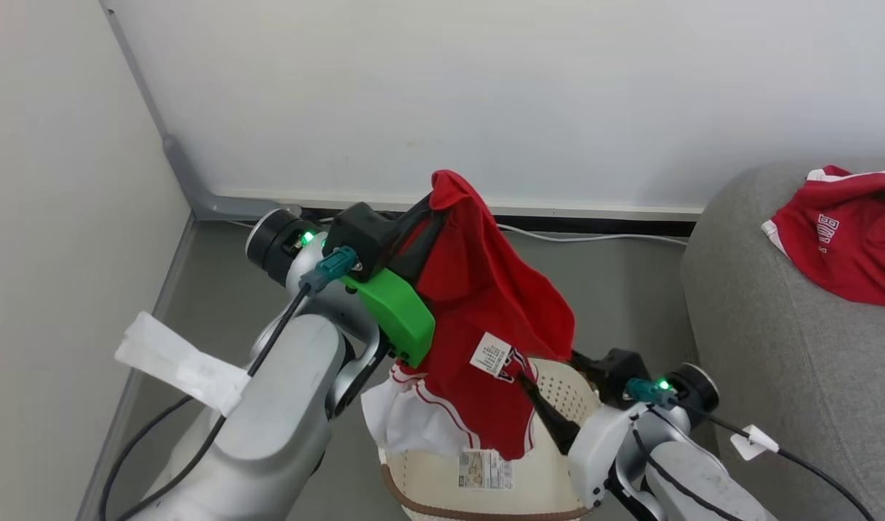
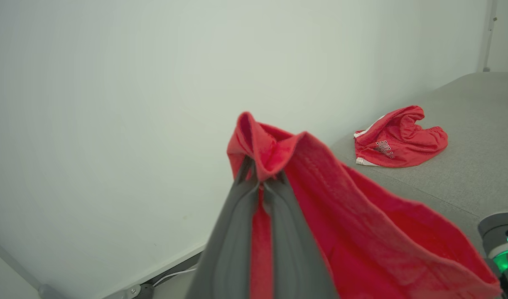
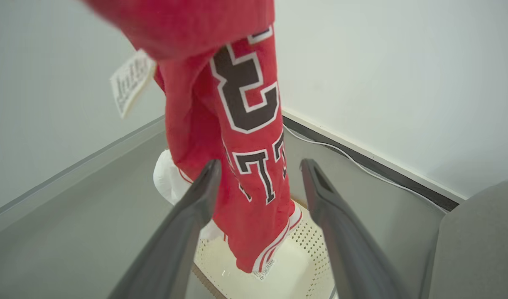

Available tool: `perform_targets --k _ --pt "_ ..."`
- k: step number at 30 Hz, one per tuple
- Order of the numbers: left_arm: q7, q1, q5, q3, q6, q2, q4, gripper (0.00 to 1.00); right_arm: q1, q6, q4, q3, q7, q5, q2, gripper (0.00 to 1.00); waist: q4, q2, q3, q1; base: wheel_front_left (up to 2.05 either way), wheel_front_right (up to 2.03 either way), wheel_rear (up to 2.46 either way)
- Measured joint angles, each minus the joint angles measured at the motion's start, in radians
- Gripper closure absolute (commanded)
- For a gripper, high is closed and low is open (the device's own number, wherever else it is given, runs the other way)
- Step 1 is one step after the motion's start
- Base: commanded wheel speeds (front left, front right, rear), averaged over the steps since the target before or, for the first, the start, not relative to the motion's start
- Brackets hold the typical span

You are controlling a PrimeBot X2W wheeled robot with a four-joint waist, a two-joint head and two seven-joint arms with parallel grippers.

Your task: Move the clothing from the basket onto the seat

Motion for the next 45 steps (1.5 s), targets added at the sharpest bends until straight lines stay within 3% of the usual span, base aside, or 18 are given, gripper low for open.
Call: perform_targets --k 12,28,29,30,34,43,45 --pt "0.04 -0.037 -0.031 -0.046 -0.002 -0.001 -0.095 1.0 -0.068 0.0 0.117 0.114 0.003 0.018 0.003 0.0 0.037 0.0 0.011 0.0 0.0 0.0 0.0" --pt "0.077 -0.038 -0.079 -0.103 -0.003 0.0 -0.187 1.0 -0.204 0.0 0.235 0.122 -0.024 0.0 0.003 0.0 0.069 0.0 0.024 0.0 0.0 0.0 0.0" --pt "0.081 -0.038 -0.09 -0.099 -0.003 -0.001 -0.187 1.0 -0.22 0.0 0.242 0.127 -0.025 0.0 0.003 0.73 0.074 0.0 0.026 0.0 0.0 0.0 0.0" --pt "0.086 -0.038 -0.095 -0.095 -0.002 0.0 -0.185 1.0 -0.225 0.0 0.244 0.129 -0.03 0.0 0.003 1.0 0.075 0.0 0.027 0.0 0.0 0.0 0.0" --pt "0.086 -0.033 -0.099 -0.066 0.019 0.002 -0.167 1.0 -0.232 0.0 0.262 0.132 -0.034 0.008 0.005 1.0 0.073 0.0 0.029 0.0001 0.0 0.0 0.0" --pt "0.083 0.055 -0.124 0.007 0.073 0.067 -0.106 1.0 -0.232 0.0 0.265 0.111 -0.051 0.082 0.005 1.0 0.027 0.0 0.029 0.0 0.0 0.0 0.0" --pt "0.075 0.077 -0.131 0.016 0.081 0.072 -0.099 0.92 -0.232 0.0 0.262 0.099 -0.052 0.092 0.005 1.0 0.015 0.0 0.029 0.0 0.0 0.0 0.0"
